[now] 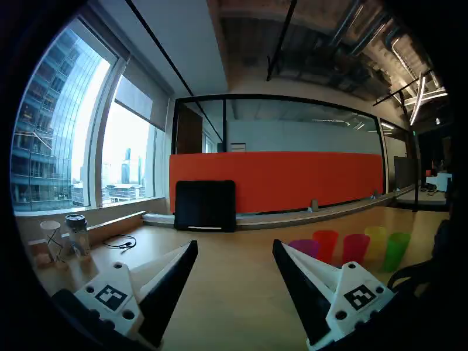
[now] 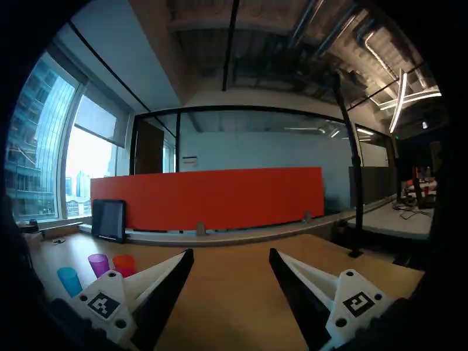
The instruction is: Pour water
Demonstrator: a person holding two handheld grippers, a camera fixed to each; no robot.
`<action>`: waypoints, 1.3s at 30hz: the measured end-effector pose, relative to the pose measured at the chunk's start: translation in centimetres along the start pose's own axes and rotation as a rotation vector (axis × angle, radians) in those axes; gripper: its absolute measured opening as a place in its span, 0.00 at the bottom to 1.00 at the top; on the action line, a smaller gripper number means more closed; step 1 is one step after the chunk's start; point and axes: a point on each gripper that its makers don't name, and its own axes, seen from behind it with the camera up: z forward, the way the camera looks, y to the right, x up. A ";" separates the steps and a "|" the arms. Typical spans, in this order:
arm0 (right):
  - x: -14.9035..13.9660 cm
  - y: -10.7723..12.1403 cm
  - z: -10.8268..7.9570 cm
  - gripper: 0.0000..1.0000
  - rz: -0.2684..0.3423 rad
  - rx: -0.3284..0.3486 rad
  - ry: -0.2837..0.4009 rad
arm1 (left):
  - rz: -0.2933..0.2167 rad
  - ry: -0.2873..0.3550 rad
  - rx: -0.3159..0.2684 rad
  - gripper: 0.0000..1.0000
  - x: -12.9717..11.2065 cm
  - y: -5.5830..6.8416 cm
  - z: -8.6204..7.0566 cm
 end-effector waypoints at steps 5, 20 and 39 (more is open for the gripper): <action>0.1 0.6 -0.2 0.99 -0.006 -0.014 0.009 | -0.010 -0.003 -0.008 0.95 -0.6 0.3 0.1; 0.7 0.8 -0.5 0.99 -0.006 -0.009 0.023 | -0.017 -0.030 -0.010 0.95 -1.7 0.1 0.4; 0.5 1.6 -0.3 0.99 -0.021 -0.009 0.029 | -0.012 -0.074 -0.010 0.95 -2.7 0.1 0.8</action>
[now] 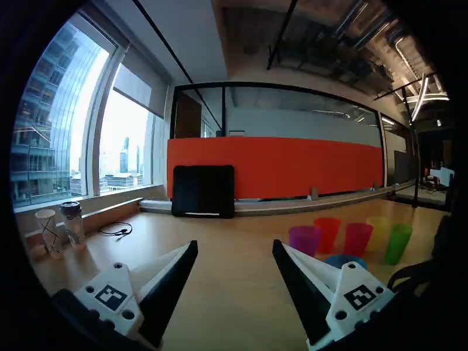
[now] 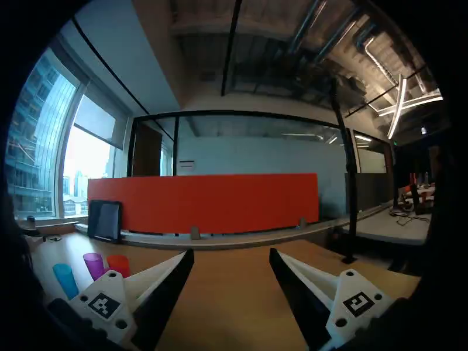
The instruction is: Pour water
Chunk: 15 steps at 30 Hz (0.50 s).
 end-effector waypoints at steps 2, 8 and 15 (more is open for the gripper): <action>-0.2 0.0 0.3 0.99 0.000 0.004 -0.002 | 0.000 -0.001 0.000 0.95 0.0 0.0 0.0; -1.0 -0.4 0.9 0.99 -0.004 0.027 -0.005 | 0.002 -0.001 0.000 0.96 -0.1 0.0 0.0; -2.5 -0.4 1.7 0.99 0.005 0.032 -0.031 | 0.001 -0.001 0.000 0.96 -0.1 0.0 0.0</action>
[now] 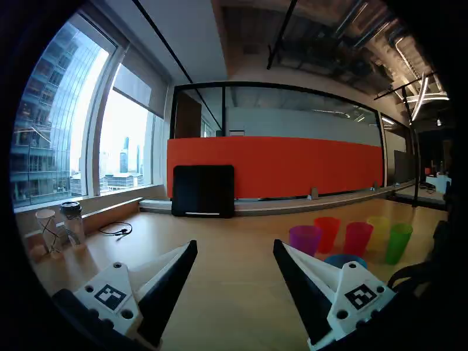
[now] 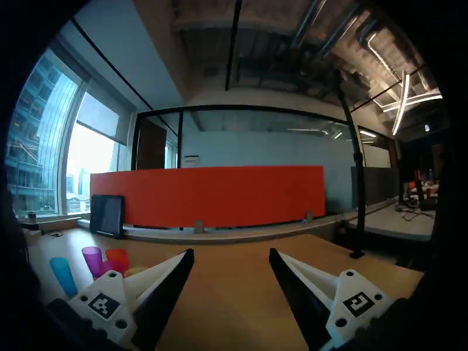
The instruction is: Pour water
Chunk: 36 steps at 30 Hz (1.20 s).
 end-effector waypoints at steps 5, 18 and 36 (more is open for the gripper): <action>-1.2 -0.5 0.4 0.99 0.003 0.020 -0.024 | 0.000 0.000 0.000 0.97 0.0 0.0 0.0; -4.4 -1.2 1.8 0.99 -0.007 0.041 -0.099 | 0.000 0.000 0.000 0.96 0.0 -0.1 -0.1; -5.4 -2.1 2.0 0.99 -0.001 0.053 -0.112 | 0.000 0.000 0.000 0.96 0.0 0.0 0.0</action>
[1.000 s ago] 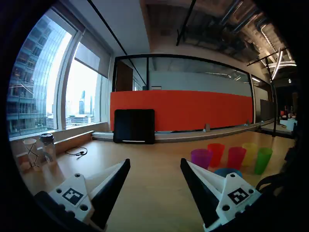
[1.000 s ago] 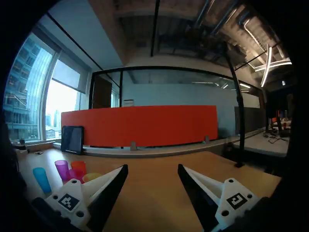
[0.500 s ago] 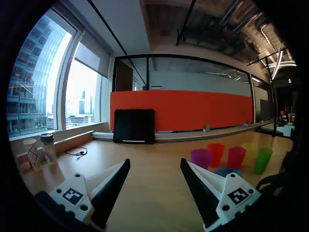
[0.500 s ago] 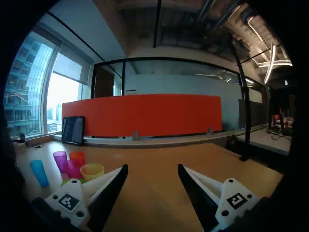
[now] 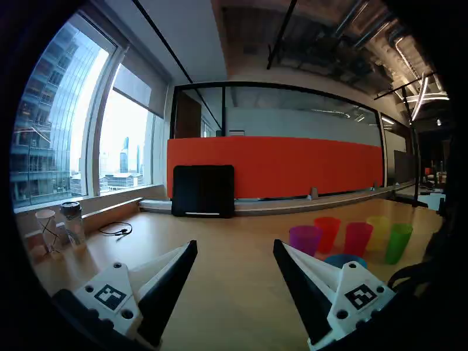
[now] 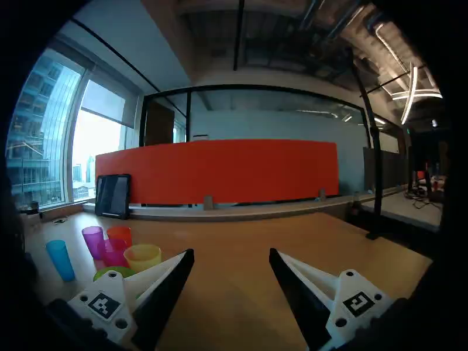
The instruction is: Pour water
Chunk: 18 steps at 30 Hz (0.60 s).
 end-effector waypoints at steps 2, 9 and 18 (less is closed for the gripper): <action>0.0 0.0 0.0 0.99 -0.002 -0.002 0.004 | 0.000 0.000 0.000 0.97 0.0 0.0 0.0; 0.3 0.0 -0.3 0.99 -0.009 -0.006 0.023 | 0.000 0.000 0.000 0.97 0.0 0.0 0.0; 0.3 -0.5 -0.4 0.99 -0.033 0.001 0.029 | 0.000 0.000 0.000 0.97 0.0 0.0 0.0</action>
